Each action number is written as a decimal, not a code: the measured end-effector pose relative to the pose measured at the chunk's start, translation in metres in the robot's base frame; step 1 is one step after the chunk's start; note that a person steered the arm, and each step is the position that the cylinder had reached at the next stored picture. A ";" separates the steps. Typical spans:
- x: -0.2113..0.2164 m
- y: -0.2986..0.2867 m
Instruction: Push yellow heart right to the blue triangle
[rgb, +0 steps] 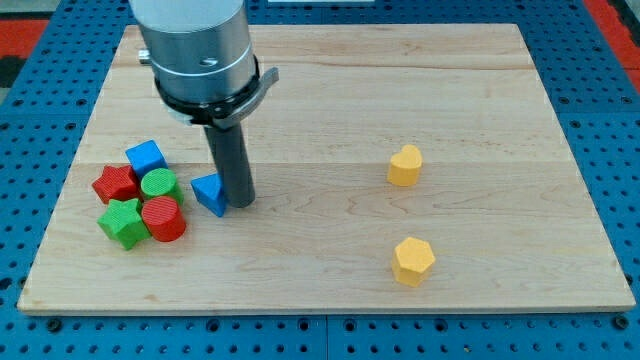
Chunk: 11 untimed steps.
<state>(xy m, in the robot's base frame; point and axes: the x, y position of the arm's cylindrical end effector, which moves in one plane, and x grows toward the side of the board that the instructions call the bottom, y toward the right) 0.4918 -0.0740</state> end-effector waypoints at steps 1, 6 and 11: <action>0.000 0.100; -0.035 0.156; 0.001 0.098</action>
